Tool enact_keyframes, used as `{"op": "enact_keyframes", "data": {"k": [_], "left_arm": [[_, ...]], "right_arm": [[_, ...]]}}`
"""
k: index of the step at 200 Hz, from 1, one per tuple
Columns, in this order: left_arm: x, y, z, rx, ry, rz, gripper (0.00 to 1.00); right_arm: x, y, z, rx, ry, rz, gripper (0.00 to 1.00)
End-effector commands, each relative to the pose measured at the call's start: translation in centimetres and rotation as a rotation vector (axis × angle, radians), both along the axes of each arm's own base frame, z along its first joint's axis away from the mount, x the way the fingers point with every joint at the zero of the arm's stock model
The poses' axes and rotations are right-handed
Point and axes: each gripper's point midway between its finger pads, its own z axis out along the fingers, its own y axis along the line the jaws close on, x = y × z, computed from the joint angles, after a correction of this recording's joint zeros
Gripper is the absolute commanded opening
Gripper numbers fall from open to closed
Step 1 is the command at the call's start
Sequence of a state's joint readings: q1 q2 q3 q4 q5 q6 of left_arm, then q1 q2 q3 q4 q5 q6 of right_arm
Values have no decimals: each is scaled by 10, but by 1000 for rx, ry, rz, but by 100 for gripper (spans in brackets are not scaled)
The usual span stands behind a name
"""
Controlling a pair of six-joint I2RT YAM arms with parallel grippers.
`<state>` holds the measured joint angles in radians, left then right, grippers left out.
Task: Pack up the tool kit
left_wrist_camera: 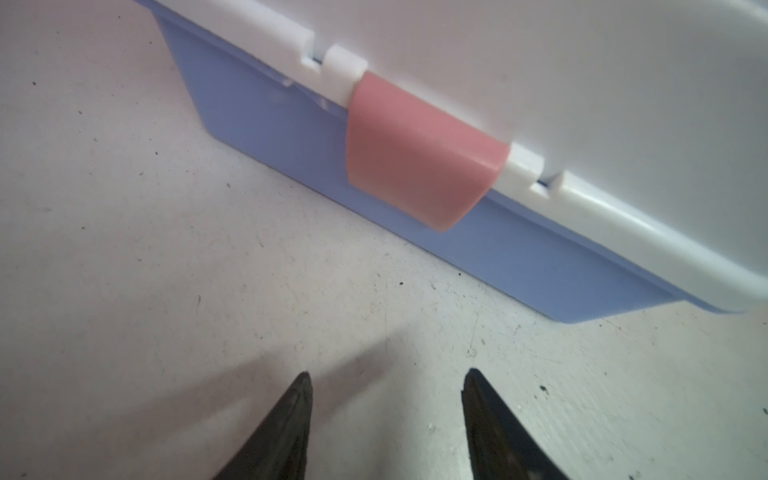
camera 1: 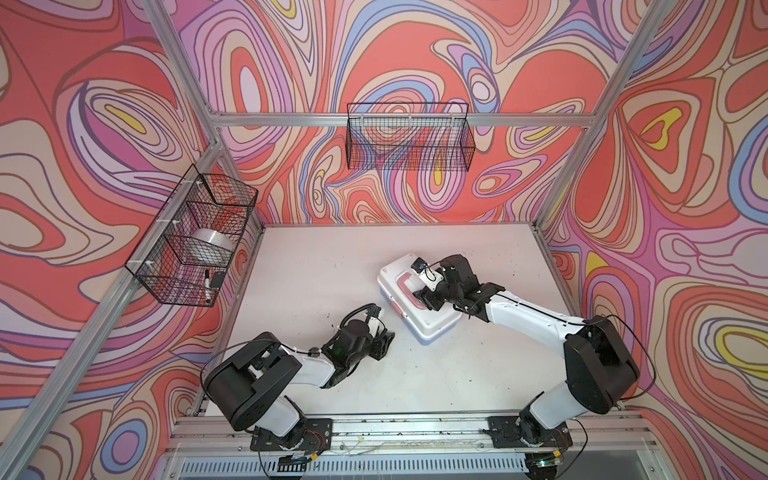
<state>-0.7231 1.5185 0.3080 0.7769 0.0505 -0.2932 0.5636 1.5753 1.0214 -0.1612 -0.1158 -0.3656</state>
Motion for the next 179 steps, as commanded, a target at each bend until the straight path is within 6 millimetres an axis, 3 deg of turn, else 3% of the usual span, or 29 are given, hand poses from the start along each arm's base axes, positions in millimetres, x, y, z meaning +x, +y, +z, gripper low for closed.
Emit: {"op": "enact_keyframes", "data": {"k": [1,23,68,94,126,179], "left_arm": [[5,-4,11,-20,-80,-9,61],[5,-4,9,-16,-78,-12,62],[4,-5,9,-13,-82,-18,62],[3,-5,12,-12,-87,-24,61],[3,-5,14,-11,-87,-29,62],[2,-7,15,-12,-87,-40,61]], "right_arm": [[-44,-22,-78,-169,243,25,70],[-32,-34,-76,-207,213,-68,76],[-19,-34,-41,-76,167,-157,82],[-12,-40,-31,-67,155,-197,84],[-2,-56,-37,-57,189,-257,85],[-8,-48,-57,-72,261,-180,82]]}}
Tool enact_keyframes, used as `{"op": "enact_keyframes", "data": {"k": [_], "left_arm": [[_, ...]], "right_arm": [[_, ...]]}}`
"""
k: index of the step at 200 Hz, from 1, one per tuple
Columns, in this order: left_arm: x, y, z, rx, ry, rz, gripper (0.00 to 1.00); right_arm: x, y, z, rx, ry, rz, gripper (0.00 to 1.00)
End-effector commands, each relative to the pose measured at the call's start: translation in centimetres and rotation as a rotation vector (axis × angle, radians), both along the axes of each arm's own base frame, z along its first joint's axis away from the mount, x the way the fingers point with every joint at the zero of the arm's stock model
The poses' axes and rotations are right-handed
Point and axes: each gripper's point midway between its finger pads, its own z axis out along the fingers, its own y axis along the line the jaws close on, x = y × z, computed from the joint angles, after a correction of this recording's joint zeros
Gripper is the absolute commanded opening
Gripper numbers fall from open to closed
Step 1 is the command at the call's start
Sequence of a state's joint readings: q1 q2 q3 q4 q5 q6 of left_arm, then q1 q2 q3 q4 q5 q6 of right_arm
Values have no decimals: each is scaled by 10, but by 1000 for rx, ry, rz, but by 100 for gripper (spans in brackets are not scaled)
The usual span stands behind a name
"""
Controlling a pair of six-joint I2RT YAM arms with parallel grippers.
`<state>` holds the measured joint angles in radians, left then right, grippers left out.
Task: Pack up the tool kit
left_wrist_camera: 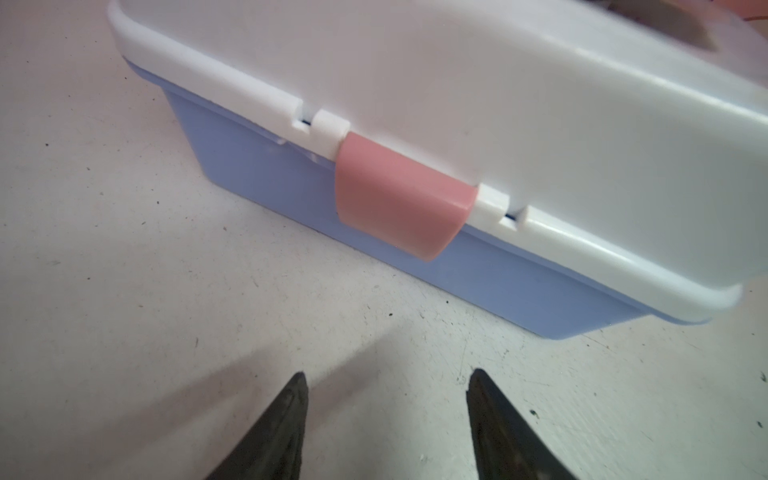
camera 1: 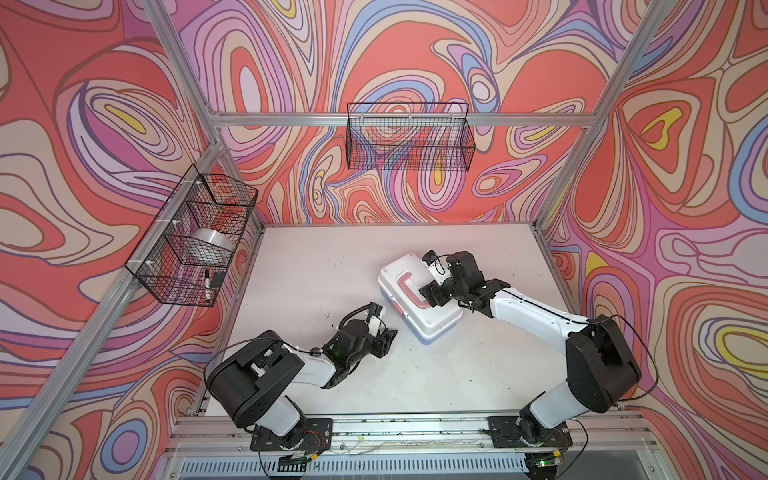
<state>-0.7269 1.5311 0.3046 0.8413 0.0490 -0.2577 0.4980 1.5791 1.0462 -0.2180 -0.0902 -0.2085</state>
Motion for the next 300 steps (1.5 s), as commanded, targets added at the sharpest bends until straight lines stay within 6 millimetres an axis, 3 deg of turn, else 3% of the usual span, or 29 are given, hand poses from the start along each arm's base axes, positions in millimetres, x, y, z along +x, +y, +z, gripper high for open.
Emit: {"op": "enact_keyframes", "data": {"k": [1,65,138,163,199,223,256,300], "left_arm": [[-1,-2,7,-4,-31,-22,61],[2,-5,4,-8,-55,-28,61],[6,-11,5,-73,-117,-29,62],[7,-10,4,-51,-111,-24,63],[8,-13,8,-32,-115,-34,63],[8,-14,8,-31,-110,-39,63],[11,-17,6,-31,-104,-39,63],[12,-22,5,-34,-97,-53,63]], "right_arm": [[-24,-18,-55,-112,176,21,82],[-39,-14,-90,-172,244,160,70],[-62,2,-94,-172,259,263,67],[-50,-11,-97,-238,243,180,71],[-28,-14,-65,-119,168,74,84],[-22,-17,-54,-107,153,45,86],[-16,-26,-54,-112,161,19,86],[-22,-21,-70,-108,226,94,84]]}}
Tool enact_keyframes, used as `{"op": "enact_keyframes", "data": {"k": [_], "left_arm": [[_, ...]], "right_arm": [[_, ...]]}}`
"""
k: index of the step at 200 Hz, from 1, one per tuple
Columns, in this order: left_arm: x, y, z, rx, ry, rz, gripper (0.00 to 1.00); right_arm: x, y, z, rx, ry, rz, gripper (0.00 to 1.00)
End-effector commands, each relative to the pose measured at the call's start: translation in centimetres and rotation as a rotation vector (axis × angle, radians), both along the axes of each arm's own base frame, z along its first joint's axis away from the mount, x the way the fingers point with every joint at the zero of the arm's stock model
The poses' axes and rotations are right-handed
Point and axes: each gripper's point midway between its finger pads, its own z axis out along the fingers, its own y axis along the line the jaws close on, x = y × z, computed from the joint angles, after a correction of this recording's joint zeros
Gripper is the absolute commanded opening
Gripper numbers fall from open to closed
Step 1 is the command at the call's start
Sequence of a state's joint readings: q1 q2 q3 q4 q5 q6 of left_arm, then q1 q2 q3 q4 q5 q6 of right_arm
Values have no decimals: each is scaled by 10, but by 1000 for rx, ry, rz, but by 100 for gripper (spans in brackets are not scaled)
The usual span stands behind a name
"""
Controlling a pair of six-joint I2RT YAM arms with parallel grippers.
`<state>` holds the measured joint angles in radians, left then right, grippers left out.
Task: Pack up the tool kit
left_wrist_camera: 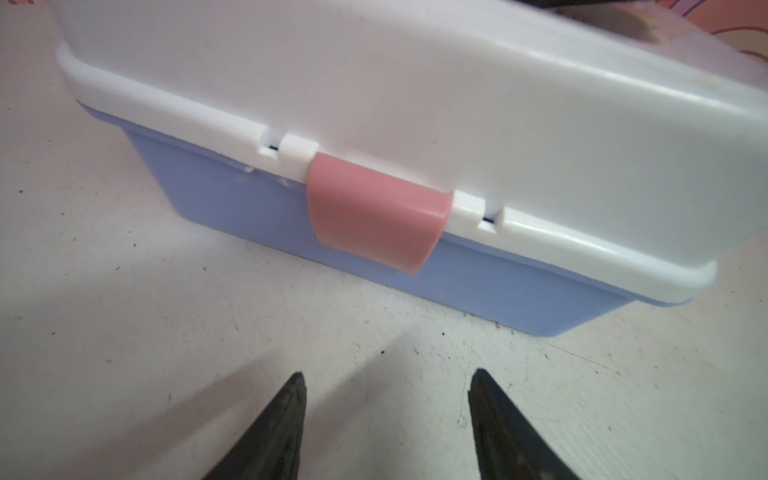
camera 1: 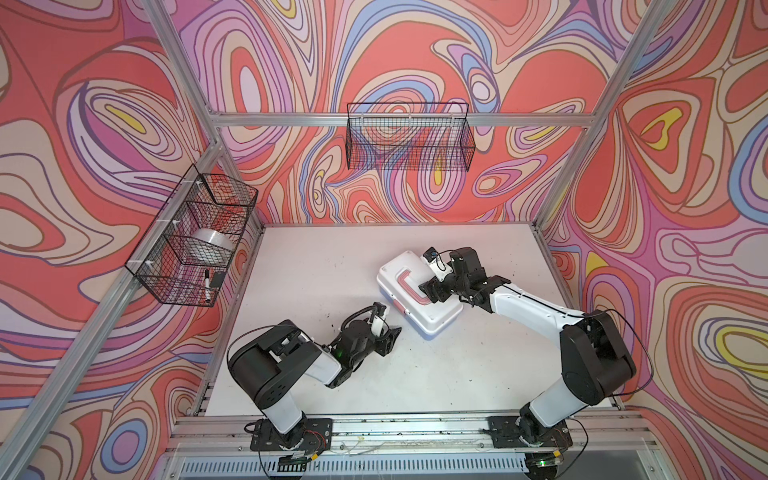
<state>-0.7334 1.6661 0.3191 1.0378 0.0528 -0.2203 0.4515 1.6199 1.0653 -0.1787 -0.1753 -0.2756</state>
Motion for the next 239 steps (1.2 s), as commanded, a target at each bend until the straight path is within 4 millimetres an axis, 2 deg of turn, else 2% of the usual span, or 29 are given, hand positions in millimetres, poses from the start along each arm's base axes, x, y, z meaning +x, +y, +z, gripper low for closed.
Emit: {"op": "enact_keyframes", "data": {"k": [1,44,48,68,131,169,185,200,213,239], "left_arm": [[2,-8,4,-6,-19,-27,63],[2,-9,6,9,-31,-32,63],[2,-9,7,9,-32,-32,63],[3,-8,7,17,-37,-29,63],[4,-10,7,16,-41,-33,63],[4,-9,10,4,-39,-24,63],[5,-9,11,4,-40,-23,63],[5,-11,11,3,-39,-29,62],[5,-11,12,2,-38,-32,63],[4,-10,12,0,-32,-30,63]], "right_arm": [[-36,-20,-70,-135,244,38,84],[-45,-17,-88,-187,302,132,80],[-47,-20,-100,-209,332,138,79],[-55,-21,-114,-240,387,169,78],[-66,-23,-129,-267,450,211,79],[-73,-21,-128,-287,441,213,79],[-61,-23,-123,-280,397,158,82],[-46,-22,-107,-223,363,109,84],[-35,-21,-95,-167,347,76,94],[-27,-18,-81,-119,343,73,95]]}}
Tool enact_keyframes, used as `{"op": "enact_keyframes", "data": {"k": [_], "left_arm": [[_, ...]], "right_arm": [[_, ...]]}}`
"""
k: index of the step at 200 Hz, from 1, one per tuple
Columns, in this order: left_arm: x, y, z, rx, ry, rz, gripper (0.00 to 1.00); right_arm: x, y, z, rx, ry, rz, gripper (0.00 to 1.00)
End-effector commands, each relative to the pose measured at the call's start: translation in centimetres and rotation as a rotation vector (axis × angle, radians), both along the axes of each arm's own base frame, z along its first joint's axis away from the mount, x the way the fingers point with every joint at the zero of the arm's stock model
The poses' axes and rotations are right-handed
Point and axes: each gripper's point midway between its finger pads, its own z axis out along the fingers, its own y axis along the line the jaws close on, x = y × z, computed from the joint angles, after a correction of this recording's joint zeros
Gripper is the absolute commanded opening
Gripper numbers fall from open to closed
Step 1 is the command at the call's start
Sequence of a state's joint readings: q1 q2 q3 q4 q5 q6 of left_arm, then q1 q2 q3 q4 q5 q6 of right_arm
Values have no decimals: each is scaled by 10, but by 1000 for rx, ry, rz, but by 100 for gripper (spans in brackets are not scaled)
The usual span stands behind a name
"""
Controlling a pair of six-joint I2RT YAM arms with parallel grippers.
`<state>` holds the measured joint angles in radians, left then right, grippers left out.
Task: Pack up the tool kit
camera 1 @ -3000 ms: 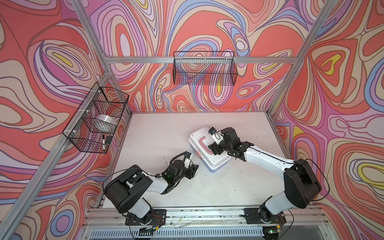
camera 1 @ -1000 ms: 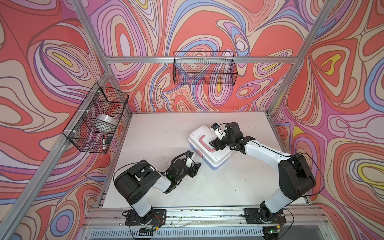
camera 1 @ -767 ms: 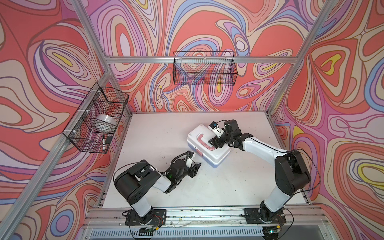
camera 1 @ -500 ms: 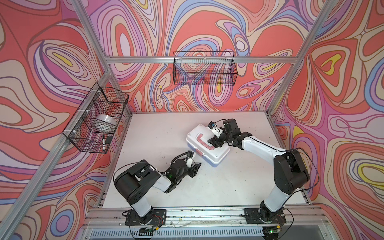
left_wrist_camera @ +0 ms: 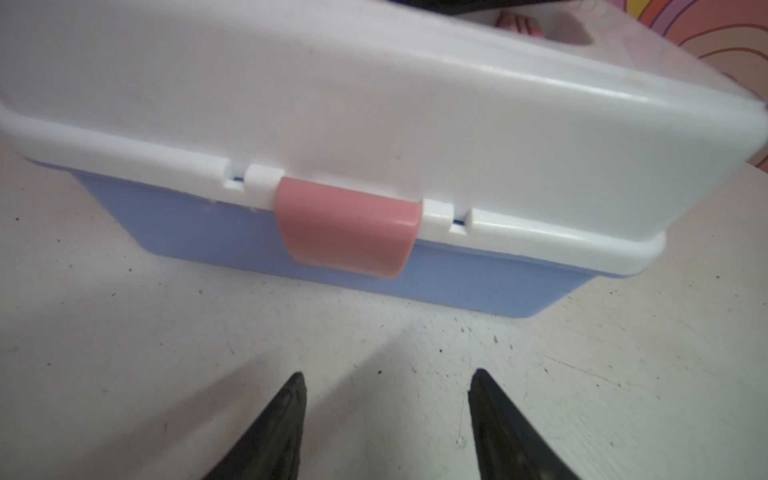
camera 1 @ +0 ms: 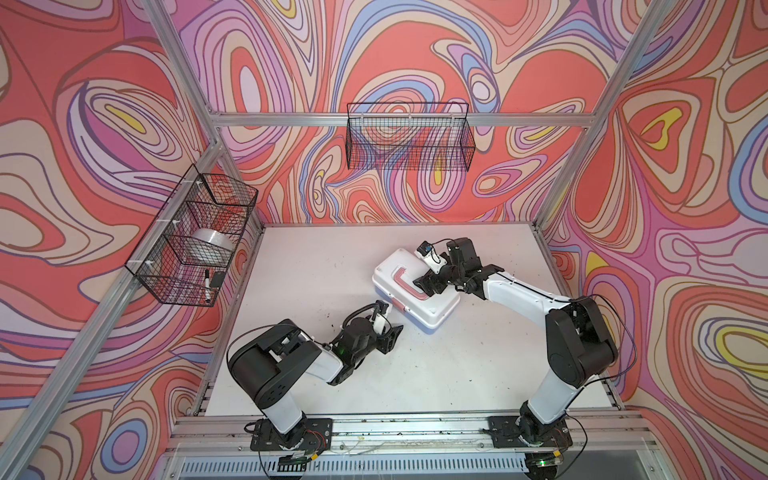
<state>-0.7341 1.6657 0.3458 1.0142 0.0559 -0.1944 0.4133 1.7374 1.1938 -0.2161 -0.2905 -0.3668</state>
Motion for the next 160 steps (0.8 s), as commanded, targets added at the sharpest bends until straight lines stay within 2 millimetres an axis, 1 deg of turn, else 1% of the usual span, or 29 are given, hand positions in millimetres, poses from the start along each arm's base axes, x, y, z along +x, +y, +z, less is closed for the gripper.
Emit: {"op": "enact_keyframes", "data": {"k": [1,20,58,70,84,95,116,131,160], "left_arm": [[-1,-5,8,-13,-13,-17,63],[-1,-5,10,-20,-5,-11,62],[-2,-4,9,-24,16,-3,63],[-1,-4,7,-23,18,1,63],[0,-4,6,-24,22,7,62],[2,-4,7,-26,20,10,62],[4,-5,7,-21,17,16,62],[6,-6,8,-20,14,16,62],[7,-7,11,-27,2,17,62]], "right_arm": [[-50,-29,-78,-146,326,-28,95],[-50,-29,-81,-154,338,-14,95],[-50,-24,-96,-170,379,41,92],[-52,-21,-102,-177,398,70,91],[-54,-20,-107,-188,427,94,87],[-58,-20,-110,-195,441,107,84],[-65,-23,-108,-198,437,118,82],[-72,-23,-108,-195,452,132,78],[-90,-14,-113,-207,476,173,74]]}}
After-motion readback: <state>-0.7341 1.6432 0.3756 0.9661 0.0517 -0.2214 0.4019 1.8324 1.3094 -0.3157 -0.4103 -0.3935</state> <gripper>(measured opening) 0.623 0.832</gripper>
